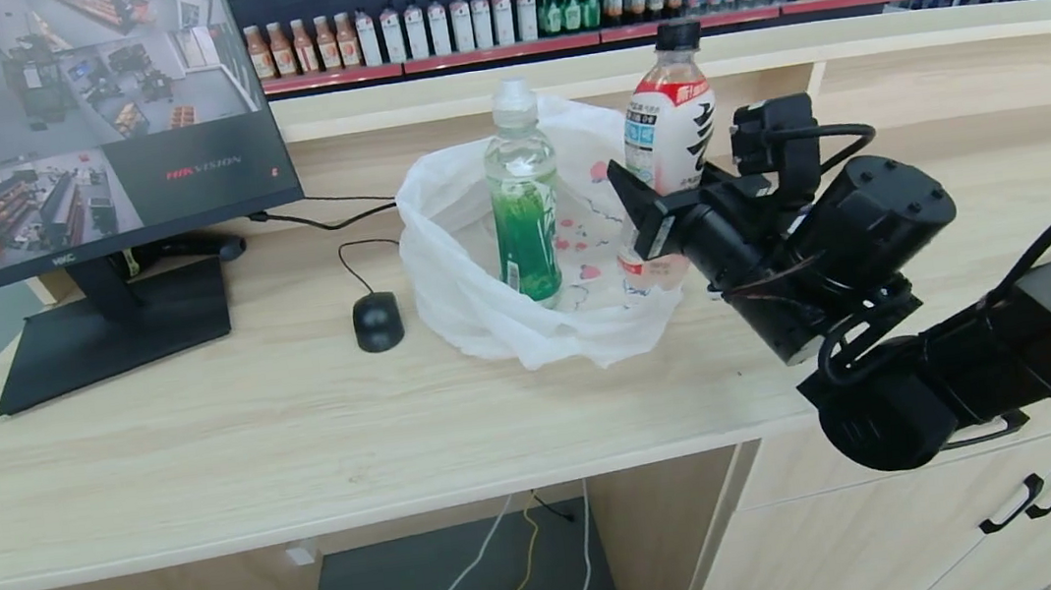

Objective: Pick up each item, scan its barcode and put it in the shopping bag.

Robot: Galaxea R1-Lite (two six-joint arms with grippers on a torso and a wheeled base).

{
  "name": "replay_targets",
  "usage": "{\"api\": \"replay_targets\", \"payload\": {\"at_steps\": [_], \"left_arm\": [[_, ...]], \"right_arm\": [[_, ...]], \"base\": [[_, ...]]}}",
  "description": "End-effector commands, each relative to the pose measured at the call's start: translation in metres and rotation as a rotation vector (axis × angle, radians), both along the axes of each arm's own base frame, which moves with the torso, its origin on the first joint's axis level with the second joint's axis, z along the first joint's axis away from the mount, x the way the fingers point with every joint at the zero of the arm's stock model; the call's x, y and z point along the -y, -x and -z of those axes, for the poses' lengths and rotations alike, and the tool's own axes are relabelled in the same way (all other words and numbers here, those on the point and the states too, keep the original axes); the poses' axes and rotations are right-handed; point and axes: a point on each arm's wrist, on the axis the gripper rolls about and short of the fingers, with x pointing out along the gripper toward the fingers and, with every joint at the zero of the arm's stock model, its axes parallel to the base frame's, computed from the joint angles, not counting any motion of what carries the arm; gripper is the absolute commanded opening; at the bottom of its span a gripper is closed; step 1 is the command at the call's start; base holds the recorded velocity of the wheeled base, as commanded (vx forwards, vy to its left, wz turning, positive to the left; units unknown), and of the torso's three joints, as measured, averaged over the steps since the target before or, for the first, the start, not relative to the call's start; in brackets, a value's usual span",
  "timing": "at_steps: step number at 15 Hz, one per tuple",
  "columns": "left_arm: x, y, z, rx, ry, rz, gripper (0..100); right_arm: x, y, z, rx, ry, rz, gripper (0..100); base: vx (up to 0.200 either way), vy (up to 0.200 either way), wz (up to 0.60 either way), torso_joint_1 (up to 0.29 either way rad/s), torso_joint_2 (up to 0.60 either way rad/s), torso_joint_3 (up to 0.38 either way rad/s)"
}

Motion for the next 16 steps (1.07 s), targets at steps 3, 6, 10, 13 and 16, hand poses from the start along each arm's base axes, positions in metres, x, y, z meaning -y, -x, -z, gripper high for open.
{"api": "replay_targets", "payload": {"at_steps": [3, 6, 10, 13, 16], "left_arm": [[0.000, 0.000, 0.000, 0.000, 0.000, 0.000, 100], [0.000, 0.000, 0.000, 0.000, 0.000, 0.000, 100], [0.000, 0.000, 0.000, 0.000, 0.000, 0.000, 100], [0.000, 0.000, 0.000, 0.000, 0.000, 0.000, 100], [0.000, 0.000, 0.000, 0.000, 0.000, 0.000, 100]], "right_arm": [[-0.011, -0.016, -0.005, -0.041, 0.026, -0.006, 0], [-0.015, -0.042, -0.009, -0.061, 0.037, 0.015, 0], [-0.013, -0.063, 0.007, -0.079, 0.045, 0.043, 0], [-0.004, -0.071, 0.011, -0.077, 0.046, 0.068, 0], [-0.007, -0.075, 0.018, -0.076, 0.043, 0.062, 0]], "base": [[0.000, 0.000, 0.00, 0.000, 0.00, 0.000], [0.000, 0.000, 0.00, 0.000, 0.00, 0.000], [0.000, 0.000, 0.00, 0.000, 0.00, 0.000], [0.000, 0.000, 0.00, 0.000, 0.00, 0.000], [0.000, 0.000, 0.00, 0.000, 0.00, 0.000]]}}
